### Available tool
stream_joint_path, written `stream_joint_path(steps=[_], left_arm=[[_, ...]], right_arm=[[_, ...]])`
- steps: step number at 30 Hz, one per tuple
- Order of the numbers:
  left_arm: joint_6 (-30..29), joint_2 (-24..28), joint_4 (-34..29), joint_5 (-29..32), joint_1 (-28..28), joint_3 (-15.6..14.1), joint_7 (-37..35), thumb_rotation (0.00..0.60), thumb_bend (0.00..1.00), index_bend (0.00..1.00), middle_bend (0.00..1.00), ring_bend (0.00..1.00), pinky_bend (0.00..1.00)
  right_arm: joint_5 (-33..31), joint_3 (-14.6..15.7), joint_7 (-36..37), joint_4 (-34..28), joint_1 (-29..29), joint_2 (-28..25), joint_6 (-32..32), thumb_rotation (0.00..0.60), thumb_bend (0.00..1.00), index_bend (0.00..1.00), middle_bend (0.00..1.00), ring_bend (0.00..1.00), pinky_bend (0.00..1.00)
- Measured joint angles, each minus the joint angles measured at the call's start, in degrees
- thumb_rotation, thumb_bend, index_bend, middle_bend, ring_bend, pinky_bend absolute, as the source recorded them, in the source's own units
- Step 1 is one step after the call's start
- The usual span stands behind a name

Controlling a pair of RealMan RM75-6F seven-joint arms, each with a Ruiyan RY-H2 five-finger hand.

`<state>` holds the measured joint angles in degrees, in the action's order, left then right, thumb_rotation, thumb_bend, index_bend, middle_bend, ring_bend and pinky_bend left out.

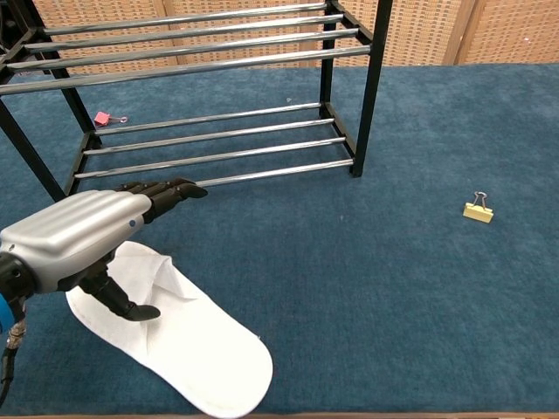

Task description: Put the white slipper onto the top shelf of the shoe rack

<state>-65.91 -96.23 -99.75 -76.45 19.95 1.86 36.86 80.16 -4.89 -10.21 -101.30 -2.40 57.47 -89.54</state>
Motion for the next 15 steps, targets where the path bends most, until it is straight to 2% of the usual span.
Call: stream_joint_path(steps=[15], left_arm=[[-2.98,5.33,-0.78,-0.91,-1.1,-2.02,-3.77,0.6,0.05,0.0,0.0,0.0,0.0]], right_arm=[[-0.04,0.18,-0.44,-0.09,0.24,0.24,0.48,0.6,0.0,0.0,0.0,0.0,0.0]])
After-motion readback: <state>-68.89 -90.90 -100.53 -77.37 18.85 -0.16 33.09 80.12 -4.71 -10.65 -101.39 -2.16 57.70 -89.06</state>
